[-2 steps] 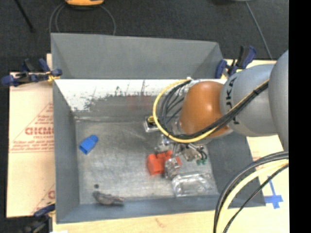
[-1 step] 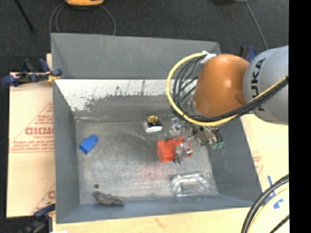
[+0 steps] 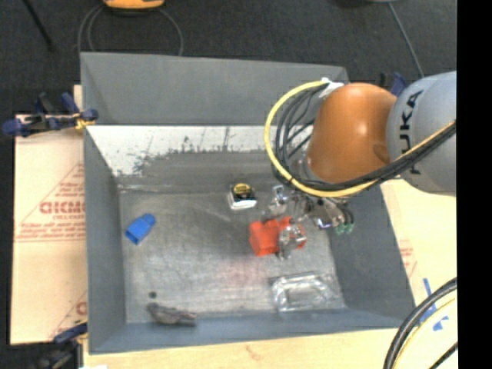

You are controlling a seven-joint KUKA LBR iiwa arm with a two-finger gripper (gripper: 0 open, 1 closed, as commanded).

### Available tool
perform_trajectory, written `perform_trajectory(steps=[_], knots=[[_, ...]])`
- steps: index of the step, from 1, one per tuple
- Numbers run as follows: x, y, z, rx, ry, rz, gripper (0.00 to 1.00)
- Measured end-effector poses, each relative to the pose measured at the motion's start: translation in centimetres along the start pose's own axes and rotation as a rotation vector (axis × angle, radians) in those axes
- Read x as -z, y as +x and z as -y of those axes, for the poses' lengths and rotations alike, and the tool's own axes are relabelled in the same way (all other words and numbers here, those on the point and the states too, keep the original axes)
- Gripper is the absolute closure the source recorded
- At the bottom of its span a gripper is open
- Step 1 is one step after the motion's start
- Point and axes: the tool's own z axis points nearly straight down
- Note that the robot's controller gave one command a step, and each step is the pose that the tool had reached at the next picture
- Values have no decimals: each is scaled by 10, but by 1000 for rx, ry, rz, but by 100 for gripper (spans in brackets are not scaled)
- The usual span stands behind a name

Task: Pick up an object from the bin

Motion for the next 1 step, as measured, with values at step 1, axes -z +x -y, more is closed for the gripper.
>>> perform_trajectory(steps=[1], knots=[[8, -1, 2, -4, 0, 1, 100]])
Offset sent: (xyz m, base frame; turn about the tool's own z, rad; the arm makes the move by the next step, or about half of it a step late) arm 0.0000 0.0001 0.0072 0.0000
